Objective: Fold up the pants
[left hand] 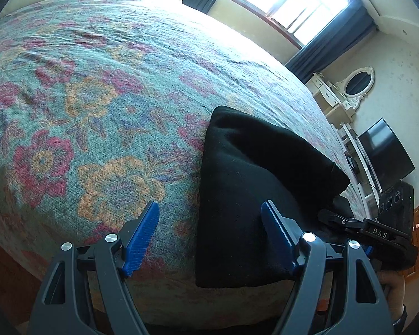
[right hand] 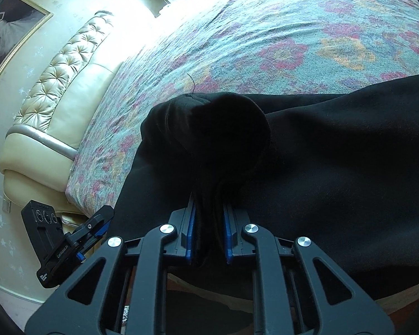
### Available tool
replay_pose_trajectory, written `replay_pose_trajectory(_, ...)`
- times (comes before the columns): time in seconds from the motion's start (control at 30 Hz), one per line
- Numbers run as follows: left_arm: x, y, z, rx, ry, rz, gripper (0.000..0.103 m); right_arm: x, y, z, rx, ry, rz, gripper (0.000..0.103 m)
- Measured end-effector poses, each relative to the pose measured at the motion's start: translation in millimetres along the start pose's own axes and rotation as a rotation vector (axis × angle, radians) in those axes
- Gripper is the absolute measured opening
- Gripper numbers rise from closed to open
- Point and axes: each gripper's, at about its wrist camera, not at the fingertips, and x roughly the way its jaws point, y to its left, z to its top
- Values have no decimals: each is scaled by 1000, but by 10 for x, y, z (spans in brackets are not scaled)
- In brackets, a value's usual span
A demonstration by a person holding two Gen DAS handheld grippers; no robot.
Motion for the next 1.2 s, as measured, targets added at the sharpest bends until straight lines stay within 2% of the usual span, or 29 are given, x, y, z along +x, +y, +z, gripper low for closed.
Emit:
replay_pose_trajectory(0.2, -24, -20, -6, 8, -6, -19, 75, -448, 111, 150, -31, -75, 66, 12)
replay_pose_trajectory(0.4, -59, -155, -20, 35, -15, -59, 79, -900, 46, 287, -55, -129, 52, 10)
replay_pose_trajectory(0.73, 61, -474, -90, 81, 19, -107, 79, -1410, -707, 323, 51, -183, -18, 8)
replay_pose_trajectory(0.97, 226, -606, -185, 108, 60, -124, 79, -1481, -1211, 234, 138, -172, -47, 3)
replay_pose_trajectory(1.1, 293, -662, -235, 124, 81, -133, 79, -1441, -1414, 164, 181, -152, -42, 2)
replay_pose_trajectory(1.2, 305, -707, -266, 150, 83, -135, 79, -1456, -1532, 121, 260, -156, 61, 9)
